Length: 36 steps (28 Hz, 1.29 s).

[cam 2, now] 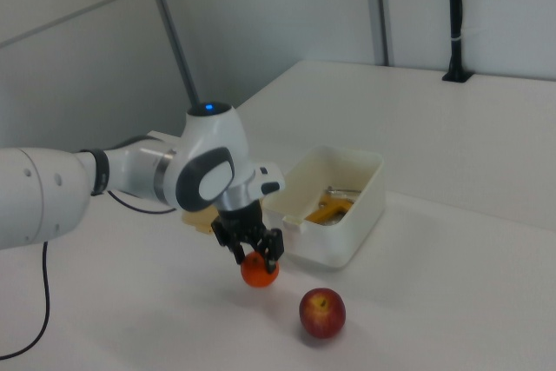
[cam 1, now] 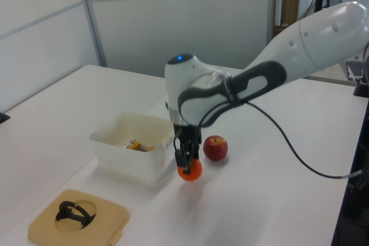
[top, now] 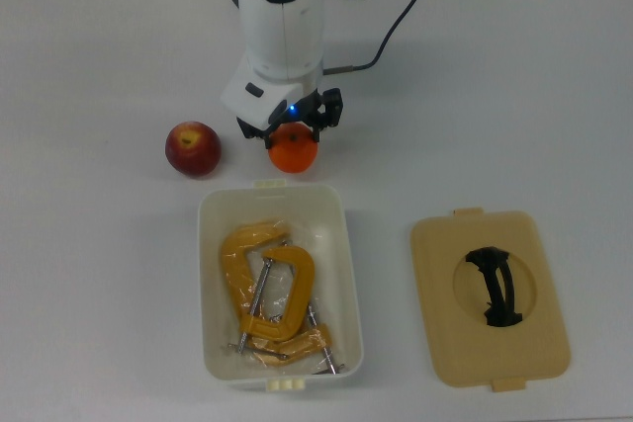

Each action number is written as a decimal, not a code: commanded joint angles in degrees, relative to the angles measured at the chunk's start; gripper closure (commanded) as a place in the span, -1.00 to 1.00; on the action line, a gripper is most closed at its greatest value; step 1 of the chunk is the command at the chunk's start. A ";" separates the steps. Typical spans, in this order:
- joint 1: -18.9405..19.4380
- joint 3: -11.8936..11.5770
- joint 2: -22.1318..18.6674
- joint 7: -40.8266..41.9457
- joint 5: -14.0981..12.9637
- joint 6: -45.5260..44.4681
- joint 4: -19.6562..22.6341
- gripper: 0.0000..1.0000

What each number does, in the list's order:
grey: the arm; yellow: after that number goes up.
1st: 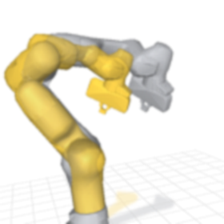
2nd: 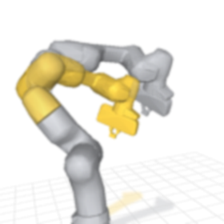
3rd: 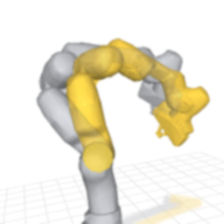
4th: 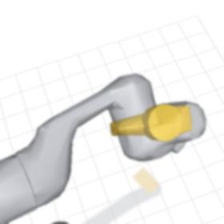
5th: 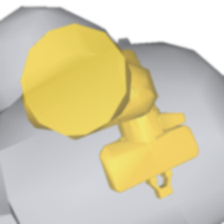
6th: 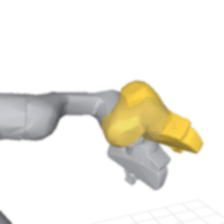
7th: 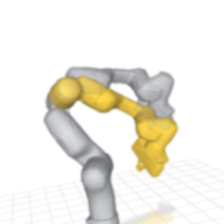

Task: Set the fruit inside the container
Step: 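Carry the tangerine over the white container and release it inside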

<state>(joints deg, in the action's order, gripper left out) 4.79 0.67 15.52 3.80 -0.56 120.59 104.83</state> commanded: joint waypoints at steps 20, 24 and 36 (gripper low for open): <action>-0.04 -0.32 3.20 -10.48 3.91 23.27 -13.86 0.70; -0.13 -0.59 4.35 -11.10 4.34 24.52 -13.95 -0.99; -0.31 -0.76 0.14 -8.47 3.73 6.80 -13.16 -1.00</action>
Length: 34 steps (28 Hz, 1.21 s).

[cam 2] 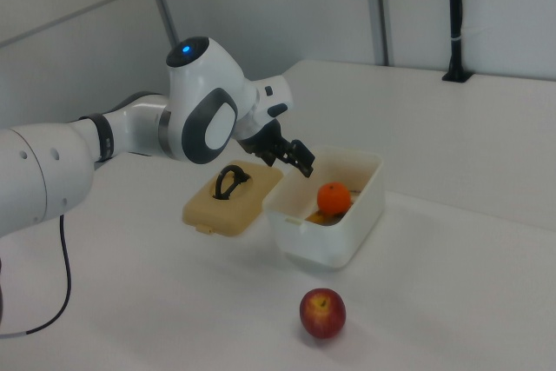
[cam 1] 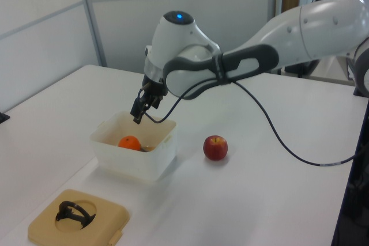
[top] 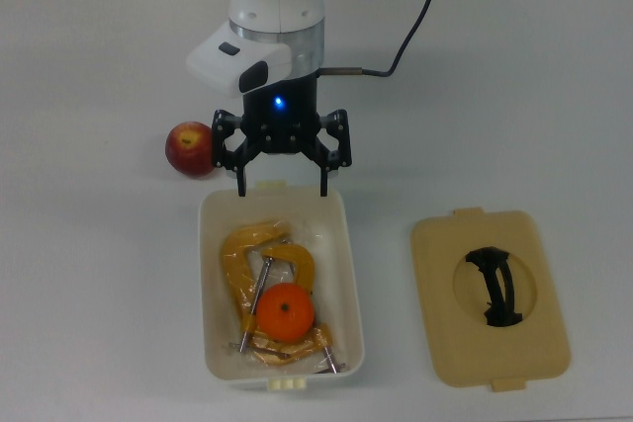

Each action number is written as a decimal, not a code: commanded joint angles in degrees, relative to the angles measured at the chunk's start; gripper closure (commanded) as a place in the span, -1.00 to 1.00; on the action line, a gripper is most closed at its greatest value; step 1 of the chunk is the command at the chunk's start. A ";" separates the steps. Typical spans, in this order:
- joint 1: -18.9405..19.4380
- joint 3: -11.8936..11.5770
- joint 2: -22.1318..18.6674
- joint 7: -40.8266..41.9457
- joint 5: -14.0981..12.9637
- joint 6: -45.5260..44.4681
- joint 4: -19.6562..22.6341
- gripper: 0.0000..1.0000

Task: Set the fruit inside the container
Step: 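Carry the tangerine over the white container and release it inside, then move the gripper over the red apple and lower onto it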

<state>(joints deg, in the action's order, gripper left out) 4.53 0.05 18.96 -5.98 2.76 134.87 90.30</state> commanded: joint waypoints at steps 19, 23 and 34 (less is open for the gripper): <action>-7.77 -0.41 -6.21 19.68 1.02 -22.48 12.25 -1.00; -8.92 -0.40 -5.86 20.57 0.93 -18.43 14.81 -1.00; -10.86 -0.49 -3.49 22.15 1.46 -9.89 19.65 -1.00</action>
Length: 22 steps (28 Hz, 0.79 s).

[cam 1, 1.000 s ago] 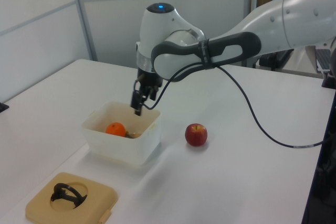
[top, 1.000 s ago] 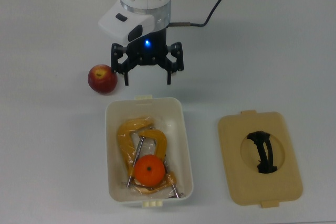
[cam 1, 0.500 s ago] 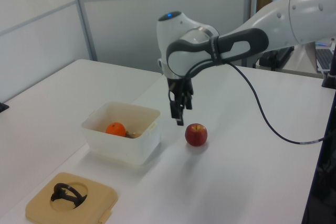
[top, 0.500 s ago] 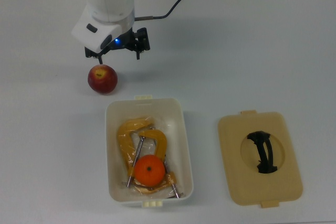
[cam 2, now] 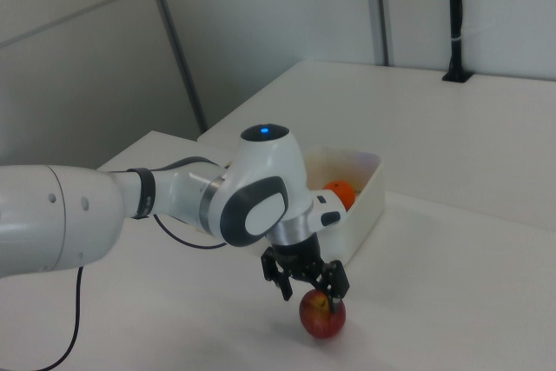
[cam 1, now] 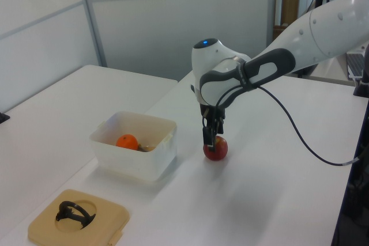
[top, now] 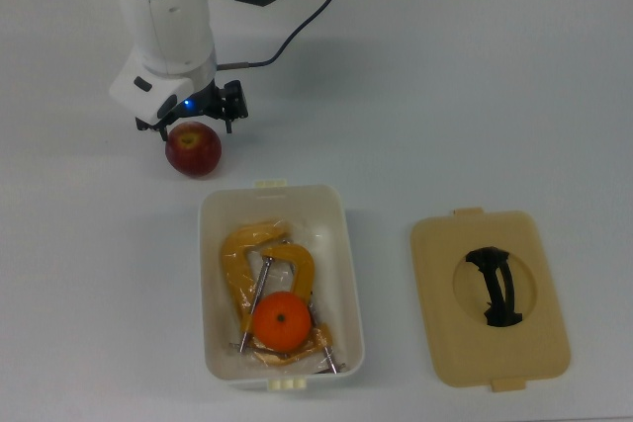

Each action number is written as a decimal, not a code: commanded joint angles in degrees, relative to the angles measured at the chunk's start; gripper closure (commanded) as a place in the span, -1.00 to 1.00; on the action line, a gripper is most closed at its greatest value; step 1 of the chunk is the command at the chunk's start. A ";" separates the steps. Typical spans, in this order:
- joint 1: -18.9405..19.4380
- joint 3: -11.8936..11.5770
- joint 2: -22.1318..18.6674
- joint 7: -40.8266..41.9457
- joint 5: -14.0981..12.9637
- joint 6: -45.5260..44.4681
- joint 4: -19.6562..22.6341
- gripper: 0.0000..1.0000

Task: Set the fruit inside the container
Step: 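Move the gripper over the red apple and lower onto it, then close the gripper on the red apple and lift it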

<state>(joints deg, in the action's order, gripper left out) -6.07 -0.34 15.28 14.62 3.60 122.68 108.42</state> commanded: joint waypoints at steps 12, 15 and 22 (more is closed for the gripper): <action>-0.78 -0.10 2.30 1.64 1.05 5.12 1.18 0.15; -1.05 -0.19 0.99 2.69 1.05 4.42 0.83 0.37; -0.44 0.25 -3.77 2.26 0.61 0.11 -3.73 0.36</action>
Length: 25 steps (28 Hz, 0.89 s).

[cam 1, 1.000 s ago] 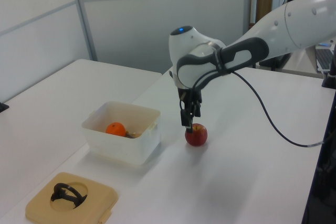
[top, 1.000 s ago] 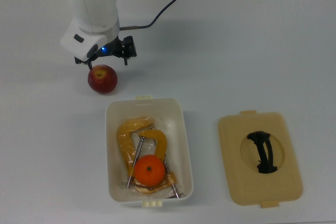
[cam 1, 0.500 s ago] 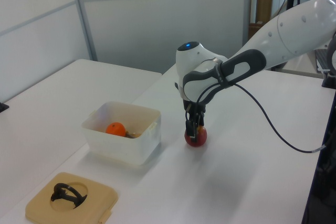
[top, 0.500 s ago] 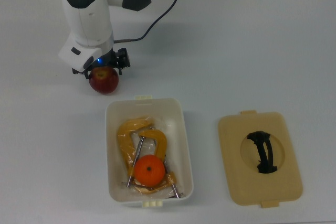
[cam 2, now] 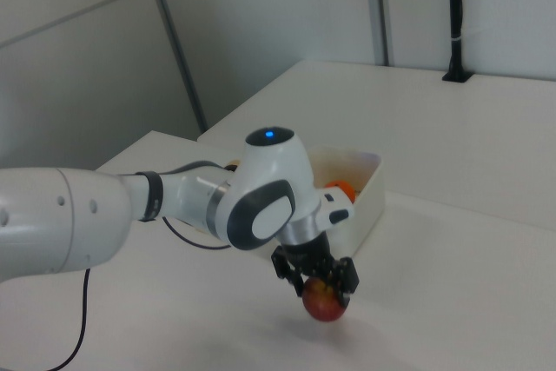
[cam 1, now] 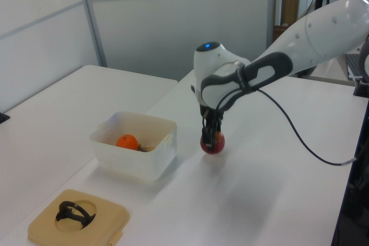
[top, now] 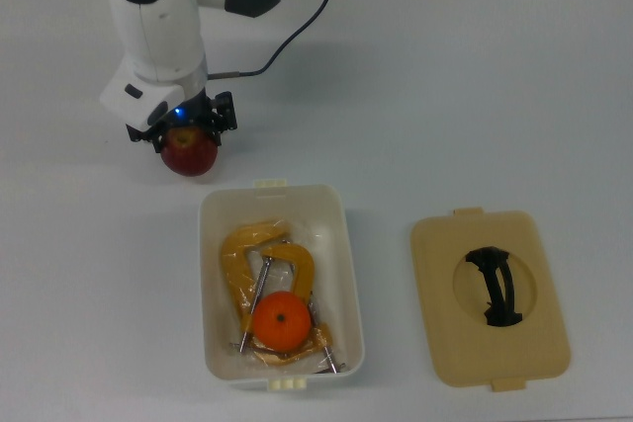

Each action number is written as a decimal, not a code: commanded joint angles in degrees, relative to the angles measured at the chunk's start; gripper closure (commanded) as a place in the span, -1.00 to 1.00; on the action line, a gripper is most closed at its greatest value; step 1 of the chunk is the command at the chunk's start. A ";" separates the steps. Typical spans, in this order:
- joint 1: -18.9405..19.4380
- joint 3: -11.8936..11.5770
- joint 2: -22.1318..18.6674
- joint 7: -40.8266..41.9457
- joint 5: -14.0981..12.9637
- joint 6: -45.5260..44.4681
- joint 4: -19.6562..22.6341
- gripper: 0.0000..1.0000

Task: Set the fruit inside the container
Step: 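Close the gripper on the red apple and lift it, then carry the apple over the container, lower it in, and open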

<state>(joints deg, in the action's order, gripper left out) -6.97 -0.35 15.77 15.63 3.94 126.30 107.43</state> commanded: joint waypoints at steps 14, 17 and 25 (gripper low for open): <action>7.14 0.87 -3.02 -9.46 -5.78 7.27 -10.84 0.38; 9.17 0.87 -1.01 -12.98 -5.96 13.60 -10.75 0.28; 11.37 0.79 5.24 -20.72 -5.26 27.33 -11.01 -0.18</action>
<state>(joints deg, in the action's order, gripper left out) 3.50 0.95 16.93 -1.38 -1.11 147.85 97.74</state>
